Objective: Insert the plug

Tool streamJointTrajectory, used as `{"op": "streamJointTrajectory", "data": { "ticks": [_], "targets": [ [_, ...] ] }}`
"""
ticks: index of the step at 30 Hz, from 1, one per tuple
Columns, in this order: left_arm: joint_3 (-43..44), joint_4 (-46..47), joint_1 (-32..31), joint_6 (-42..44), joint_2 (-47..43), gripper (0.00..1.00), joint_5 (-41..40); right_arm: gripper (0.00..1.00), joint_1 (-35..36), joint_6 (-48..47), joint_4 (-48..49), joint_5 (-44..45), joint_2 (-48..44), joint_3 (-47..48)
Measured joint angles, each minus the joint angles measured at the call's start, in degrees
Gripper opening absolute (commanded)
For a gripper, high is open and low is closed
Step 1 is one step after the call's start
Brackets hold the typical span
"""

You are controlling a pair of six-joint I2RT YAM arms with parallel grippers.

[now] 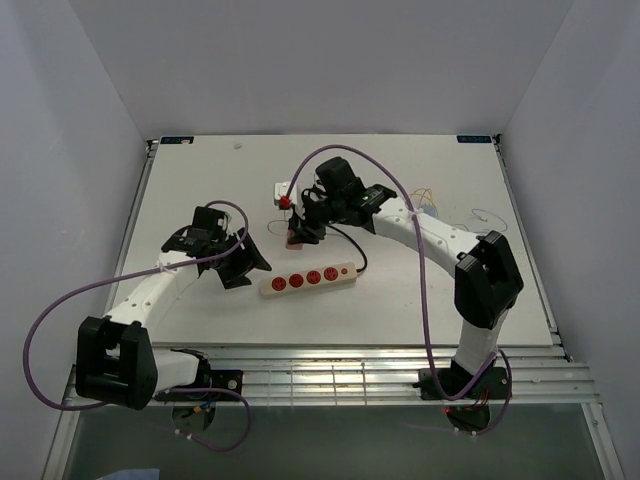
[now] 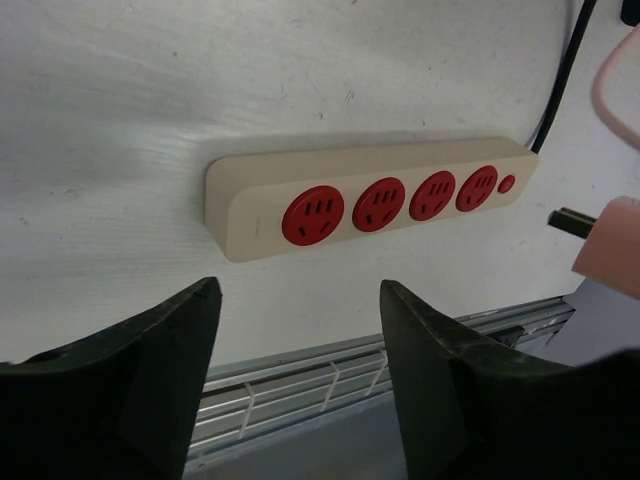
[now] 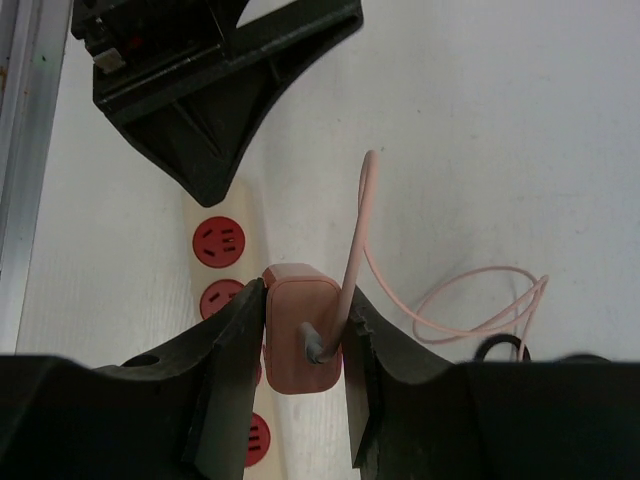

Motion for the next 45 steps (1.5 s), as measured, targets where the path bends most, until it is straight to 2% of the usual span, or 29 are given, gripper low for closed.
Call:
{"op": "streamJointTrajectory", "data": {
  "ticks": [5, 15, 28, 45],
  "targets": [
    [-3.30, 1.31, 0.09, -0.76, 0.02, 0.54, 0.17, 0.08, 4.00, 0.48, 1.16, -0.46, 3.69, 0.02],
    [-8.04, 4.85, 0.72, -2.84, 0.35, 0.39, -1.44, 0.08, 8.37, 0.79, 1.22, 1.51, 7.78, 0.02],
    [-14.80, 14.12, 0.90, -5.77, -0.15, 0.35, -1.40, 0.08, 10.73, 0.61, 2.36, 7.54, 10.36, 0.35],
    [-16.59, 16.37, 1.03, -7.17, -1.62, 0.33, -2.14, 0.08, 12.98, -0.50, 5.75, 14.36, 10.75, 0.33]
  ]
}}
